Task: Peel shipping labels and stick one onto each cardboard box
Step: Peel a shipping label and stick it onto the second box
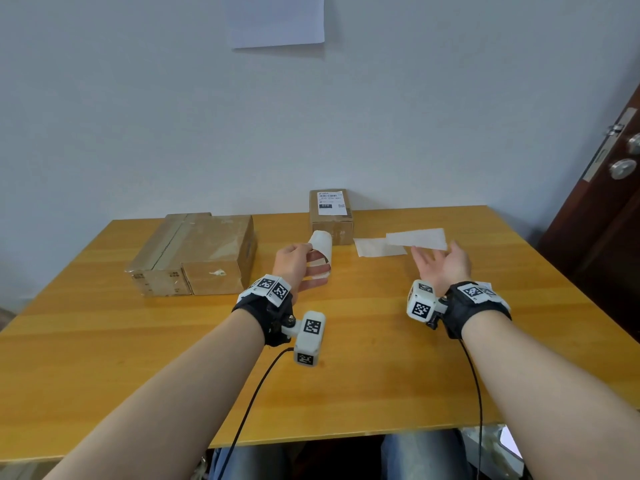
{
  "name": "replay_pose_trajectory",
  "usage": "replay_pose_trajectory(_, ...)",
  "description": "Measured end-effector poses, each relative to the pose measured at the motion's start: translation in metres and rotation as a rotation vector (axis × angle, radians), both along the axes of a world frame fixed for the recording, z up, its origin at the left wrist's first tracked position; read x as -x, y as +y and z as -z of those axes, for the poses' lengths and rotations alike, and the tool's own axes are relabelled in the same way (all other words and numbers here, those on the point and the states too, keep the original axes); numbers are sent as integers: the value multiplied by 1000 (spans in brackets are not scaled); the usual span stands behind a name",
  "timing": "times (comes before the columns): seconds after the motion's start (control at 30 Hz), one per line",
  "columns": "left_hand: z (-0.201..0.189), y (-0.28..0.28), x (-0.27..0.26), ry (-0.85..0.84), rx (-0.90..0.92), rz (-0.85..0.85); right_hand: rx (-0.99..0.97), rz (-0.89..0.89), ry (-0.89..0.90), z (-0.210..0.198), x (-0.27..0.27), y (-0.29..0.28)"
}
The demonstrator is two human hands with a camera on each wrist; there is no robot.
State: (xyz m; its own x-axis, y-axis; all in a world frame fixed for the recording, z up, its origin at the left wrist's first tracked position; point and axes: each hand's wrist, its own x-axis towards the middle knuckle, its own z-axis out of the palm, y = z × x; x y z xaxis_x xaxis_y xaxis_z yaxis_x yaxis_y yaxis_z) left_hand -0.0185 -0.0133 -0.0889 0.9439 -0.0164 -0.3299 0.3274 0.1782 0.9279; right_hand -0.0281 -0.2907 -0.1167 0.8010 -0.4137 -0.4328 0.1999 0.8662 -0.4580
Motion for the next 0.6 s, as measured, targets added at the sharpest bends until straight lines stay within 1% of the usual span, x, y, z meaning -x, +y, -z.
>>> replay_pose_trajectory(0.07,1,1,0,2,-1,1,67,-92,0,2,-1,3)
replay_pose_trajectory(0.13,2,2,-1,4,-2,3,167,-179,84,6,-4,4)
replay_pose_trajectory(0.23,3,2,-2,10,-14,14,445,-330,284,-1,-7,17)
replay_pose_trajectory(0.27,4,1,-2,16,-18,25,558,-411,299,-4,-7,25)
replay_pose_trajectory(0.4,5,-1,-1,40,-52,124,1128,-784,163,-23,-1,67)
replay_pose_trajectory(0.47,3,-2,2,41,-63,212,1376,-908,98,-29,2,86)
replay_pose_trajectory(0.53,0,0,5,38,-70,291,1484,-947,52,-31,2,99)
replay_pose_trajectory(0.6,-5,3,9,25,-84,345,1505,-913,26,-31,0,109)
